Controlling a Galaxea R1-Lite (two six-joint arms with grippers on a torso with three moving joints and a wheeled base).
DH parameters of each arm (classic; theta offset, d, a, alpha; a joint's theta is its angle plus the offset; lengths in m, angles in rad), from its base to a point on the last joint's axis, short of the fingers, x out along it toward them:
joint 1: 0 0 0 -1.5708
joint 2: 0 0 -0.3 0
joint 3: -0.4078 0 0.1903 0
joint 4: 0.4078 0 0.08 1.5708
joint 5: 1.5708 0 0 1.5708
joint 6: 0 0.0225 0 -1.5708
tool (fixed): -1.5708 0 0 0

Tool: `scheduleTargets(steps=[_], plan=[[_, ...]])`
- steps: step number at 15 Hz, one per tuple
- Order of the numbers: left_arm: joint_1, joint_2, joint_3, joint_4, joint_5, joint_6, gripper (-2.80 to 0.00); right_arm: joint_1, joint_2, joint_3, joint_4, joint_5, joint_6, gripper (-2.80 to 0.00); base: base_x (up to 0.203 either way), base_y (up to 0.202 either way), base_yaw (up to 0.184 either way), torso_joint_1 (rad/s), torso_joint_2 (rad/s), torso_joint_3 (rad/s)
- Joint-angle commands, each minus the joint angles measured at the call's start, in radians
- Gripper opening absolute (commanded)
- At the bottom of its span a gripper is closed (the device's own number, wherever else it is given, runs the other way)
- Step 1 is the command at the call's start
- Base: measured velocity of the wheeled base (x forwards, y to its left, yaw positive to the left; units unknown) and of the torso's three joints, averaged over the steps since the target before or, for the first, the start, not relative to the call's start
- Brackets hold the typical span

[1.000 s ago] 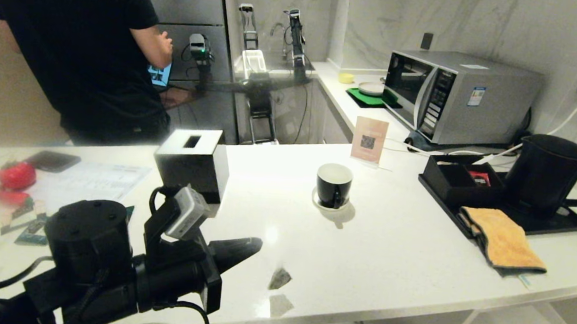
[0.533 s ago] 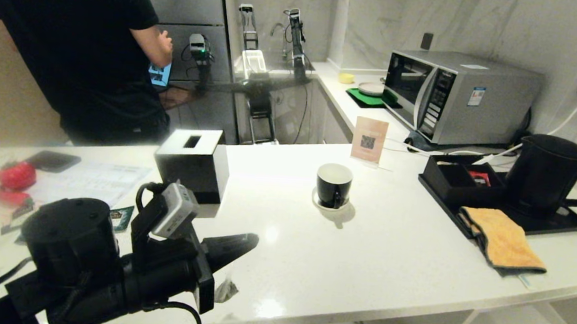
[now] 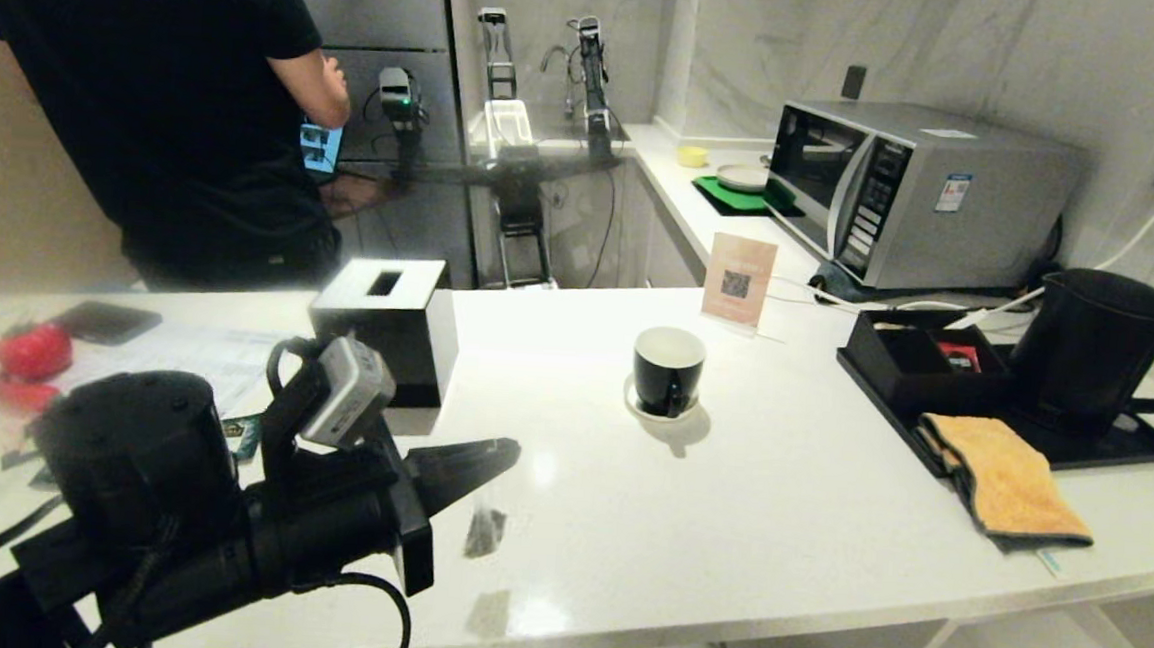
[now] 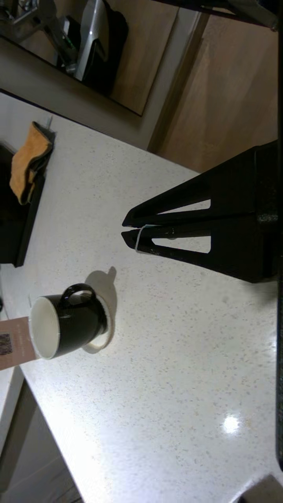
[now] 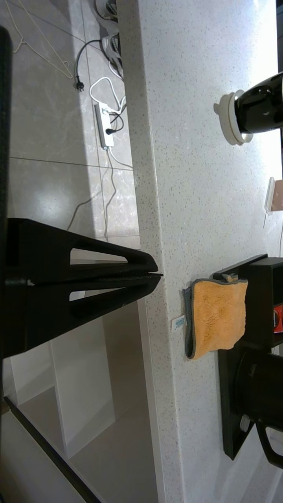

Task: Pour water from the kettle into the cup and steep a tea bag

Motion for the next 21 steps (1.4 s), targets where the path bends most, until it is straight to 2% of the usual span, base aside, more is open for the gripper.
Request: scheduleTargets(steps=[1,3,6,11,14,16,21], plan=[[-0.002,0.003,-0.043,0.007,-0.002,-0.001,-2.8,0.0,0.0,0.0,0.0,0.0,-0.001,-2.8,0.0,0.0,0.0,0.0,0.0,0.0],[-0.003,0.003,-0.103,0.057,-0.003,-0.002,-2.8,0.0,0.0,0.0,0.0,0.0,-0.001,-2.8,0.0,0.0,0.0,0.0,0.0,0.0],[0.002,-0.028,-0.226,0.262,-0.005,-0.002,-2.8,0.0,0.0,0.0,0.0,-0.001,-0.001,-2.8,0.0,0.0,0.0,0.0,0.0,0.0],[0.018,-0.128,-0.462,0.801,-0.033,0.002,-2.8,0.0,0.0,0.0,0.0,-0.001,-0.001,-2.8,0.0,0.0,0.0,0.0,0.0,0.0],[0.025,-0.141,-0.527,0.912,-0.046,0.006,-2.8,0.004,0.0,0.0,0.0,-0.001,-0.001,-2.8,0.0,0.0,0.0,0.0,0.0,0.0],[0.03,-0.155,-0.588,1.049,-0.074,0.018,-2.8,0.005,0.0,0.0,0.0,-0.001,-0.001,-2.8,0.0,0.0,0.0,0.0,0.0,0.0],[0.053,-0.149,-0.782,1.371,-0.105,0.098,-2.8,0.005,0.0,0.0,0.0,-0.001,-0.001,-2.8,0.0,0.0,0.0,0.0,0.0,0.0]])
